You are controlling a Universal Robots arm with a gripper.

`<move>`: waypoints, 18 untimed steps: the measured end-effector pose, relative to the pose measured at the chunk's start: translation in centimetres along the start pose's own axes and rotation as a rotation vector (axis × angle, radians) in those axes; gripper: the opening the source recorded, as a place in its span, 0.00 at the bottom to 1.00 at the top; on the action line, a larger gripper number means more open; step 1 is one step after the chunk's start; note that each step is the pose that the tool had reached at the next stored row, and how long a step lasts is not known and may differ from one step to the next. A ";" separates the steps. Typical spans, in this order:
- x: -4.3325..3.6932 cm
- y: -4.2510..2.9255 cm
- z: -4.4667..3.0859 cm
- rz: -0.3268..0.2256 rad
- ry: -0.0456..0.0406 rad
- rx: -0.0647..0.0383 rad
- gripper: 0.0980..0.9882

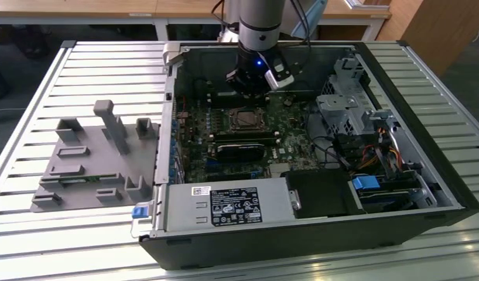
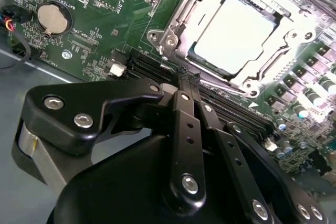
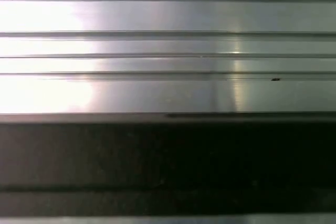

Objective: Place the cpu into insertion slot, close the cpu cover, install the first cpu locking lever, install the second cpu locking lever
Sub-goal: 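Install the first cpu locking lever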

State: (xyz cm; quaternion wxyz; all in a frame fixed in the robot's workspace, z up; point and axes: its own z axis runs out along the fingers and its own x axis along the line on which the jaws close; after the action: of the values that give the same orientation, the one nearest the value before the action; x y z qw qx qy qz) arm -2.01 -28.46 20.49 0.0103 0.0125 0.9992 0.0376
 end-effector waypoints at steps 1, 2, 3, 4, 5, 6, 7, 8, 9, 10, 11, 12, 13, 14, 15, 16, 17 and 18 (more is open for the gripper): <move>-0.02 0.00 0.09 0.000 0.0000 0.000 0.01; -0.05 -0.01 0.18 0.000 0.0000 0.000 0.01; -0.07 -0.01 0.27 0.000 0.0000 0.000 0.01; -0.08 -0.02 0.34 0.000 0.0000 0.000 0.01; -0.08 -0.02 0.40 0.000 0.0000 0.000 0.01; -0.09 -0.03 0.44 0.000 0.0000 0.000 0.01; -0.09 -0.03 0.46 0.000 0.0001 0.000 0.01; -0.09 -0.03 0.46 0.000 0.0002 0.000 0.01; -0.10 -0.03 0.46 0.000 0.0002 0.000 0.01; -0.10 -0.03 0.47 0.000 0.0001 0.000 0.01; -0.10 -0.03 0.47 0.000 0.0000 0.000 0.01; -0.10 -0.02 0.47 0.000 -0.0001 0.000 0.01; -0.10 -0.03 0.43 0.000 0.0000 0.000 0.01; -0.11 -0.02 0.41 0.000 -0.0001 0.000 0.01; -0.11 -0.02 0.39 0.000 -0.0001 0.000 0.01; -0.11 -0.02 0.39 0.000 -0.0002 0.000 0.01; -0.11 -0.02 0.39 0.000 -0.0002 0.000 0.01; -0.11 -0.02 0.39 0.000 -0.0001 0.000 0.01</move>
State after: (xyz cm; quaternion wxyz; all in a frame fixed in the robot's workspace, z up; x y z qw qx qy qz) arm -1.89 -28.45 20.10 0.0104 0.0125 0.9992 0.0377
